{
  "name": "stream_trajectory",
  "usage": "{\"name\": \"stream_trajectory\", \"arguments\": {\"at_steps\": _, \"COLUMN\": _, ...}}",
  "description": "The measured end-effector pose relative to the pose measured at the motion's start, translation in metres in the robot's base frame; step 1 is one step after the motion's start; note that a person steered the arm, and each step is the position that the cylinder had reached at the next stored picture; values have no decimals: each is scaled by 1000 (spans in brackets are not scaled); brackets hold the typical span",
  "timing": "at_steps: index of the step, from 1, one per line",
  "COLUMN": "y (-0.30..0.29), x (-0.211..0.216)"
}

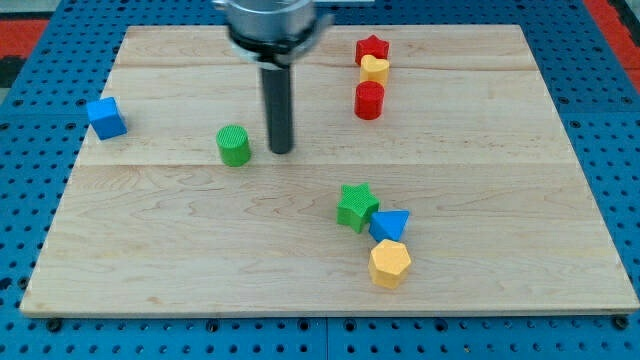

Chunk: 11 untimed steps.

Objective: Slide the green circle right and up

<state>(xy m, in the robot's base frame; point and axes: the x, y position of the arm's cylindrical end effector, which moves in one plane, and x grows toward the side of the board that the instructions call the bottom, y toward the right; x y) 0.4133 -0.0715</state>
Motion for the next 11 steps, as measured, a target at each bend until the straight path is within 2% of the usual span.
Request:
{"name": "stream_trajectory", "arguments": {"at_steps": 1, "y": -97, "x": 0}}
{"name": "stream_trajectory", "arguments": {"at_steps": 2, "y": -46, "x": 16}}
{"name": "stream_trajectory", "arguments": {"at_steps": 3, "y": -80, "x": 77}}
{"name": "stream_trajectory", "arguments": {"at_steps": 4, "y": -124, "x": 64}}
{"name": "stream_trajectory", "arguments": {"at_steps": 5, "y": -126, "x": 33}}
{"name": "stream_trajectory", "arguments": {"at_steps": 6, "y": -119, "x": 32}}
{"name": "stream_trajectory", "arguments": {"at_steps": 7, "y": -155, "x": 47}}
{"name": "stream_trajectory", "arguments": {"at_steps": 8, "y": -214, "x": 1}}
{"name": "stream_trajectory", "arguments": {"at_steps": 10, "y": -149, "x": 15}}
{"name": "stream_trajectory", "arguments": {"at_steps": 11, "y": -185, "x": 20}}
